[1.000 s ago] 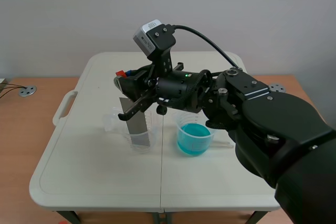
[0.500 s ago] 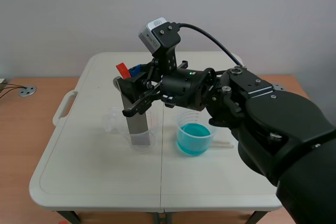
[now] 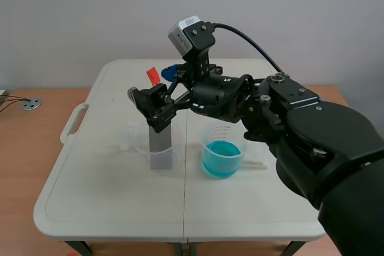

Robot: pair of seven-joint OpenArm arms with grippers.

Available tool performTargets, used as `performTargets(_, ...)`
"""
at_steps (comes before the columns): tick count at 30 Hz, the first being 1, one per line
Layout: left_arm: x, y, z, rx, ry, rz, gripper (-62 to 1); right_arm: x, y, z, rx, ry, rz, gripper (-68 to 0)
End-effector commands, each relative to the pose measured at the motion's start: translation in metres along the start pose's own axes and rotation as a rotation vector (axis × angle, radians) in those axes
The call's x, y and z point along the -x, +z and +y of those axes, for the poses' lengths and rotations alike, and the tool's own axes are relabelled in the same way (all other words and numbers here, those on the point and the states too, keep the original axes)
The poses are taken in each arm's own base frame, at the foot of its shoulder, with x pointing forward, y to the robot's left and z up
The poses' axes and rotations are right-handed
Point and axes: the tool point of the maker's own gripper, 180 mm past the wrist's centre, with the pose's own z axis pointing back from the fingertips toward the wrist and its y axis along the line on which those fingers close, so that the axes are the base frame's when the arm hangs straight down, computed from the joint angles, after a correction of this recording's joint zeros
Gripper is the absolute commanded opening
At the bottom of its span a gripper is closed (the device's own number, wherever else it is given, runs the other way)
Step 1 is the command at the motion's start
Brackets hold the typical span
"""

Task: Hold the metal plate by the orange handle, dip it into the blue solution, take it out and point at it, then put the plate back in the beaker on the left.
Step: 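Return to the home posture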

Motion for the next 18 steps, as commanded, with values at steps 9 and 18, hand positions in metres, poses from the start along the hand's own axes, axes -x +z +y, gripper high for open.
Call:
performTargets(9,0.003,0.001,-0.009,0.020,0.005,0.000,1.4,-0.026,0.015,-0.033,0.123,0.073,-0.079,-1.1)
performTargets(18,0.002,0.001,-0.007,0.019,0.001,-0.001,1.4,-0.038,0.061,-0.043,0.220,0.165,-0.070,-1.1)
